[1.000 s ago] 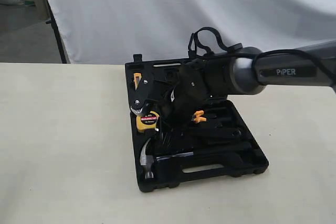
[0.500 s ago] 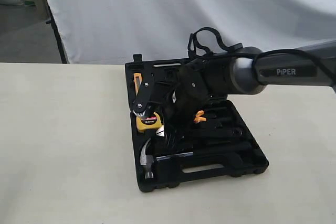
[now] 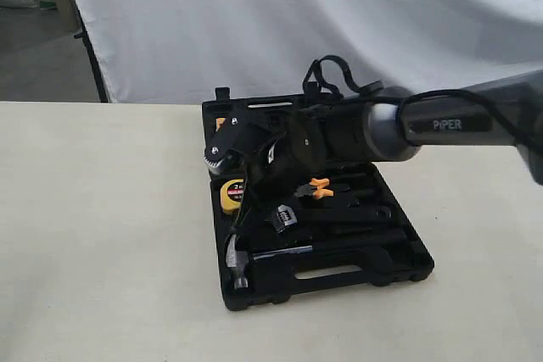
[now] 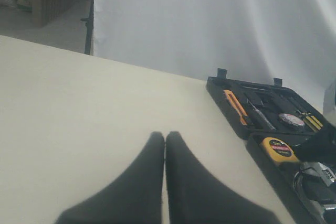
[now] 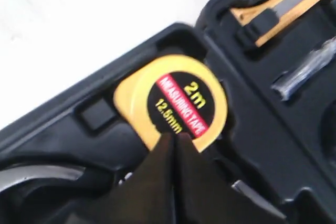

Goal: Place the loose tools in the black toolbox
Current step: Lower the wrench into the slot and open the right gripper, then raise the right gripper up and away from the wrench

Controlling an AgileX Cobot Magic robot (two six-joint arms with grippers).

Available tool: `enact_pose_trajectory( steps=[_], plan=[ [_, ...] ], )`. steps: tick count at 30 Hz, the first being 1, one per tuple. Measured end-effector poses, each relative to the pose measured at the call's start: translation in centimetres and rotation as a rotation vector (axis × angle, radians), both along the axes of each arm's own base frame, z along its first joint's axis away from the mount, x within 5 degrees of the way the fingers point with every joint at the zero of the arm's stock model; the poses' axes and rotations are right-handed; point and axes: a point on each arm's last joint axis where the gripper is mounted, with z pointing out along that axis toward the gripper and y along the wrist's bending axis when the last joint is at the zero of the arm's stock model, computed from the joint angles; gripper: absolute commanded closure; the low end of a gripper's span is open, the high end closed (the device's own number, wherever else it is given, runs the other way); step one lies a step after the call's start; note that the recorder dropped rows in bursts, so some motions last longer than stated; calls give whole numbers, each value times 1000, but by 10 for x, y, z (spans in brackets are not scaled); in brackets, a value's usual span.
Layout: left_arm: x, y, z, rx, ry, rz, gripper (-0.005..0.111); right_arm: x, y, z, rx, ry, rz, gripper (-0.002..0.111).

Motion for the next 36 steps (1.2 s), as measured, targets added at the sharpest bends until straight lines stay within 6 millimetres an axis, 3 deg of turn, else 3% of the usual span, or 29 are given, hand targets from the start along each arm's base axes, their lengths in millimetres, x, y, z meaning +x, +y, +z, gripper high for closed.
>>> enact_pose_trajectory(
  steps=[2, 9, 13, 18, 23, 30, 36],
  plan=[
    [0, 0, 0, 0, 0, 0, 106, -1, 0, -13, -27, 36, -3, 109],
    [0, 0, 0, 0, 0, 0, 106, -2, -2, -14, -55, 55, 3, 109],
    [0, 0, 0, 0, 0, 0, 106, -3, -4, -5, -65, 49, 5, 109],
    [0, 0, 0, 0, 0, 0, 106, -2, -11, 20, -45, 37, -36, 109],
    [0, 0, 0, 0, 0, 0, 106, 7, -39, 34, -83, 98, -119, 109],
    [0, 0, 0, 0, 0, 0, 106, 8, -78, 12, -189, 228, -195, 109],
    [0, 0, 0, 0, 0, 0, 106, 1, -84, 2, -162, 192, -193, 109]
  ],
)
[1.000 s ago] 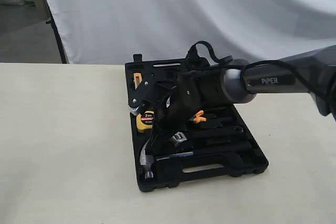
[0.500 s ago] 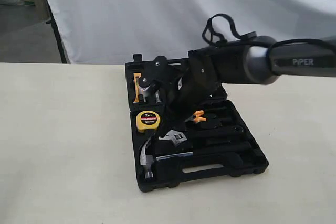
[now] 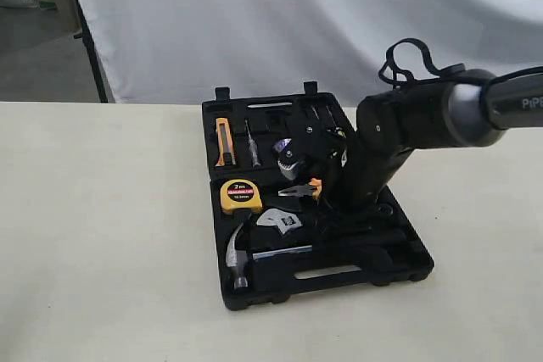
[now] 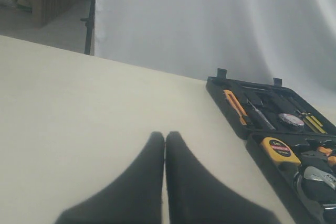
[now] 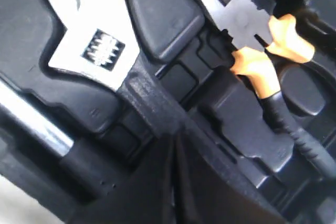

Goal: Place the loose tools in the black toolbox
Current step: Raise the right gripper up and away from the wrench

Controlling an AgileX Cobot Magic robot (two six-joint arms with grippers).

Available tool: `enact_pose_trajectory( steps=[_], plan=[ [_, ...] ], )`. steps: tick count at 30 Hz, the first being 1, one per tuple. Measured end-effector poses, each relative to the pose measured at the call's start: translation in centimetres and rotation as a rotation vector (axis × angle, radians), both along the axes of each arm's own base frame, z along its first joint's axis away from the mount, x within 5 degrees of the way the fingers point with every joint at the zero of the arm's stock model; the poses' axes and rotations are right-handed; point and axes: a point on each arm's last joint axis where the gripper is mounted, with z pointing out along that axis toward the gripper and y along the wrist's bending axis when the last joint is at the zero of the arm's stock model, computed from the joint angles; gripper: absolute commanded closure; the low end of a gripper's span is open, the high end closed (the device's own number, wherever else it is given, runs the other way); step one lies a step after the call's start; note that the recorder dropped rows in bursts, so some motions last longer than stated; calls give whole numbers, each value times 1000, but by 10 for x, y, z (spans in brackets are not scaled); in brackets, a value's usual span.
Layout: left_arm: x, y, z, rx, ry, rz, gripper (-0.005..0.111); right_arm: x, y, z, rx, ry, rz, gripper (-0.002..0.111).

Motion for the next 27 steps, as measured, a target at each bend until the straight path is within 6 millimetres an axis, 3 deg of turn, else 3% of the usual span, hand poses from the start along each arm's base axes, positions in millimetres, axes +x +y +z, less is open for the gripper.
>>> enact_pose_trajectory(
  steps=[14, 27],
  plan=[
    [0, 0, 0, 0, 0, 0, 106, 8, 5, -15, 50, -75, 6, 109],
    [0, 0, 0, 0, 0, 0, 106, 3, 11, 17, 161, -132, -33, 109]
  ],
)
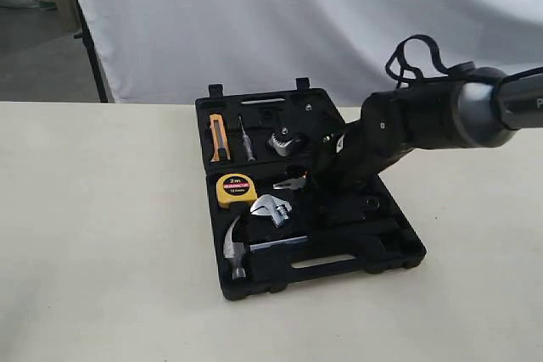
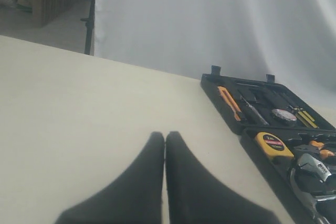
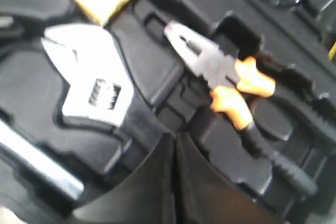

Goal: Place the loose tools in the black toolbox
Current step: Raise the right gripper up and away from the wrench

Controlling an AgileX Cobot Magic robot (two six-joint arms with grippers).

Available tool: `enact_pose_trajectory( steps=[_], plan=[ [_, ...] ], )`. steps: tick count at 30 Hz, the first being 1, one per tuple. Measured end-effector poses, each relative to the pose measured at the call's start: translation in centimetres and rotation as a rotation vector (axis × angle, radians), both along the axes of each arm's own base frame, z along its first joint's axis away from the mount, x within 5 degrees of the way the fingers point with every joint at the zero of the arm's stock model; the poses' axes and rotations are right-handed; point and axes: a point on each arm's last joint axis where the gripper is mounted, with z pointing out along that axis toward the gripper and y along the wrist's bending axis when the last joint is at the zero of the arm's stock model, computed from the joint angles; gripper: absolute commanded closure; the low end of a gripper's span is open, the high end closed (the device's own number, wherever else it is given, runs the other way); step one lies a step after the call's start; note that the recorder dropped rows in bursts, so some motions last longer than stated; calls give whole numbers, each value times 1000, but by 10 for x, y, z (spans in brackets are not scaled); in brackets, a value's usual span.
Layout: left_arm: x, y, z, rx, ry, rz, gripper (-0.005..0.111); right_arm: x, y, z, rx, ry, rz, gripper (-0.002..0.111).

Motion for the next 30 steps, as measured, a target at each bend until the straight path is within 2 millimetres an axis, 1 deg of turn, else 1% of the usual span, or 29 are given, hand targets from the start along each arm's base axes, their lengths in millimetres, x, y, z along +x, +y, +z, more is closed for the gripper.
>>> enact_pose_trajectory(
  steps=[2, 5, 7, 9, 14, 19, 24, 27, 28, 29, 30],
  plan=[
    [0, 0, 0, 0, 0, 0, 106, -4, 8, 0, 16, -11, 14, 109],
    [0, 0, 0, 0, 0, 0, 106, -10, 24, -7, 31, -36, 57, 109],
    [0, 0, 0, 0, 0, 0, 106, -13, 34, -18, 27, -34, 82, 109],
    [0, 0, 0, 0, 0, 0, 106, -11, 40, -30, 19, -17, 86, 109],
    [0, 0, 0, 0, 0, 0, 106, -2, 49, -38, 10, 17, 78, 109],
    [0, 0, 0, 0, 0, 0, 106, -1, 50, -36, 17, 17, 72, 109],
    [0, 0, 0, 0, 0, 0, 106, -5, 47, -24, 12, 28, 73, 109],
    [0, 0, 0, 0, 0, 0, 106, -8, 44, -13, 17, 19, 74, 109],
    [0, 0, 0, 0, 0, 0, 106, -9, 44, 3, 44, -9, 68, 109],
    [0, 0, 0, 0, 0, 0, 106, -9, 43, 12, 59, -23, 64, 109],
    [0, 0, 0, 0, 0, 0, 106, -11, 42, 29, 89, -49, 54, 109]
  ],
)
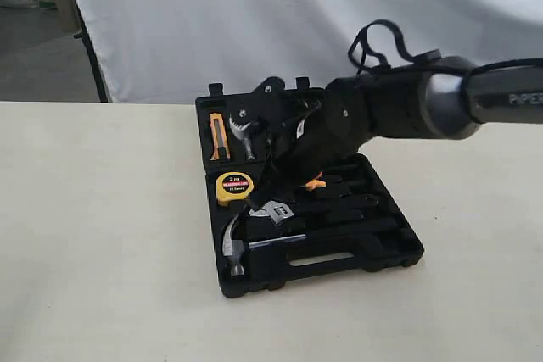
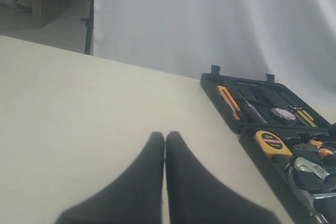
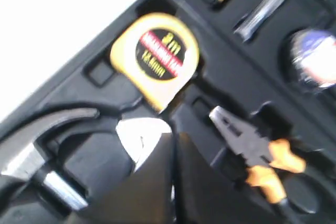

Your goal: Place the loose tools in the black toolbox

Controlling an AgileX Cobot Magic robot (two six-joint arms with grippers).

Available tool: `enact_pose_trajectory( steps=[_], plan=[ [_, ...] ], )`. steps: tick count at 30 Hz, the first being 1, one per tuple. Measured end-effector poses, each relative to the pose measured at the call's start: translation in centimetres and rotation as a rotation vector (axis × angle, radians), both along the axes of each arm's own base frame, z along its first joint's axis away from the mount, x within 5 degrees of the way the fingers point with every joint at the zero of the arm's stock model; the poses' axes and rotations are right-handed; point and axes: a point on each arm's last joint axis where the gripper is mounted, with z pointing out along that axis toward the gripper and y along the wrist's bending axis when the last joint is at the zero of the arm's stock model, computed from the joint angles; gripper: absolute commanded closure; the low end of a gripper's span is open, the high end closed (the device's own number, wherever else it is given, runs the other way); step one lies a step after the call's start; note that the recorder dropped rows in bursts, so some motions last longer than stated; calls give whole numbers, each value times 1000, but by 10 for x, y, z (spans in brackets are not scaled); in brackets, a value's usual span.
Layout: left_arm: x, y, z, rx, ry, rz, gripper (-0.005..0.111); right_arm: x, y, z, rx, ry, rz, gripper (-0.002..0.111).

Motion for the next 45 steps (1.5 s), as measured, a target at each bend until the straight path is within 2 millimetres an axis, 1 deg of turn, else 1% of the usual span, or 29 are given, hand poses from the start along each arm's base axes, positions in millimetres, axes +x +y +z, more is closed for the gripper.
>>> enact_pose_trajectory(
  steps=[1, 2, 3, 4, 5, 7, 10, 12, 15, 18, 22, 24, 28, 31, 33, 39, 45],
  plan=[
    [0, 0, 0, 0, 0, 0, 106, -1, -1, 9, 13, -13, -2, 109],
    [0, 0, 0, 0, 0, 0, 106, -4, -3, 24, 34, -29, -7, 109],
    [0, 0, 0, 0, 0, 0, 106, -6, -5, 32, 43, -33, -11, 109],
    [0, 0, 0, 0, 0, 0, 106, -11, -9, 44, 59, -41, -18, 109],
    [0, 0, 0, 0, 0, 0, 106, -14, -12, 51, 68, -49, -19, 109],
    [0, 0, 0, 0, 0, 0, 106, -29, -25, 68, 92, -74, -22, 109],
    [0, 0, 0, 0, 0, 0, 106, -48, -41, 83, 152, -127, -40, 109],
    [0, 0, 0, 0, 0, 0, 106, -61, -54, 89, 228, -180, -71, 109],
    [0, 0, 0, 0, 0, 0, 106, -84, -75, 97, 396, -292, -128, 109],
    [0, 0, 0, 0, 0, 0, 106, -102, -93, 95, 504, -329, -176, 109],
    [0, 0, 0, 0, 0, 0, 106, -126, -114, 89, 612, -314, -244, 109],
    [0, 0, 0, 0, 0, 0, 106, -139, -125, 82, 630, -302, -260, 109],
    [0, 0, 0, 0, 0, 0, 106, -160, -144, 65, 613, -286, -265, 109],
    [0, 0, 0, 0, 0, 0, 106, -172, -154, 56, 613, -288, -266, 109],
    [0, 0, 0, 0, 0, 0, 106, -178, -160, 53, 627, -301, -266, 109],
    [0, 0, 0, 0, 0, 0, 106, -196, -176, 50, 675, -341, -262, 109],
    [0, 0, 0, 0, 0, 0, 106, -216, -193, 49, 774, -377, -274, 109]
  ],
)
